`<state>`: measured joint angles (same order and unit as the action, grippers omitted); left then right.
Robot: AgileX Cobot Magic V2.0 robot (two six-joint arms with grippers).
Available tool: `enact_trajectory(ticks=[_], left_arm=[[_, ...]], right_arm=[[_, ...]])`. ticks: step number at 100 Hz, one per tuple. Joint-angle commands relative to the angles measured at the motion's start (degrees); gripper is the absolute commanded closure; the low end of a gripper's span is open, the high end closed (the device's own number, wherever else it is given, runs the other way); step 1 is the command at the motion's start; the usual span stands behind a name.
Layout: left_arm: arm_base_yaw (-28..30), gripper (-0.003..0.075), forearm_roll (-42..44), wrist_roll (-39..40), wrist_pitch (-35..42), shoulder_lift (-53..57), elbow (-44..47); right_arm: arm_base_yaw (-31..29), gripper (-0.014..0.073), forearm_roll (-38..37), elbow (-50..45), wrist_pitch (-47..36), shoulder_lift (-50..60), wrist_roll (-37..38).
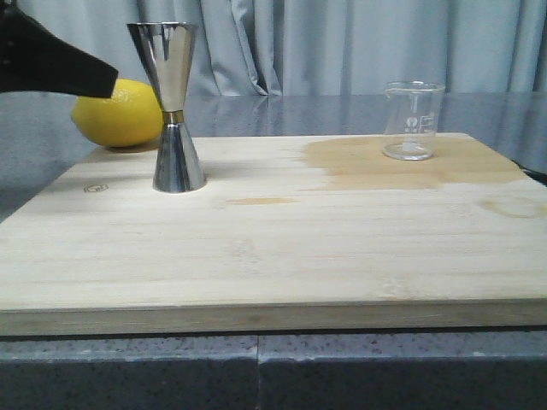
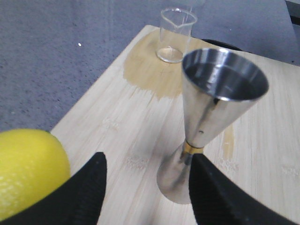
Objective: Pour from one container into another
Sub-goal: 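Open the left gripper and withdraw it from the jigger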
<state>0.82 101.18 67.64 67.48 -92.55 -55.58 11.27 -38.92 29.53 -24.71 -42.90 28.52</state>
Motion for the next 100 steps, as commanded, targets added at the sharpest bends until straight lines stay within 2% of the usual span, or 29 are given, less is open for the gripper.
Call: enact_trajectory(ticks=[1,14,31,41,56,80,100], left_arm=[[1.2,0.0348,-2.9,1.2,6.3,5.3,-1.3],[2.7,0.0348,-2.9,5.2,3.9,10.2,-2.4],[3.0,0.0351,-2.9,13.1,-5.1,17.3,-4.4],[3.0,0.0351,-2.9,17.0,-12.4,22.2,-4.4],[3.0,0.0351,-2.9,27.9,-26.2,29.0,-4.4],[3.0,0.0351,-2.9,29.5,-33.4,38.4,-4.0],[3.0,0.0351,-2.9,30.9,-48.5,48.3,1.9]], right_arm=[[0.0,0.0092,0.8,1.5,-0.6,0.2,0.1],[0.0,0.0092,0.8,2.3,1.6,0.1,0.0],[-0.1,0.0092,0.8,6.4,10.1,0.1,-0.6],[-0.1,0.0092,0.4,9.4,18.1,0.1,-2.8],[-1.0,0.0092,-4.6,12.4,25.6,0.1,-4.0],[-4.8,0.0095,-5.3,14.9,32.2,0.8,-4.0],[-6.0,0.0095,-5.7,16.6,33.1,5.7,-4.0]])
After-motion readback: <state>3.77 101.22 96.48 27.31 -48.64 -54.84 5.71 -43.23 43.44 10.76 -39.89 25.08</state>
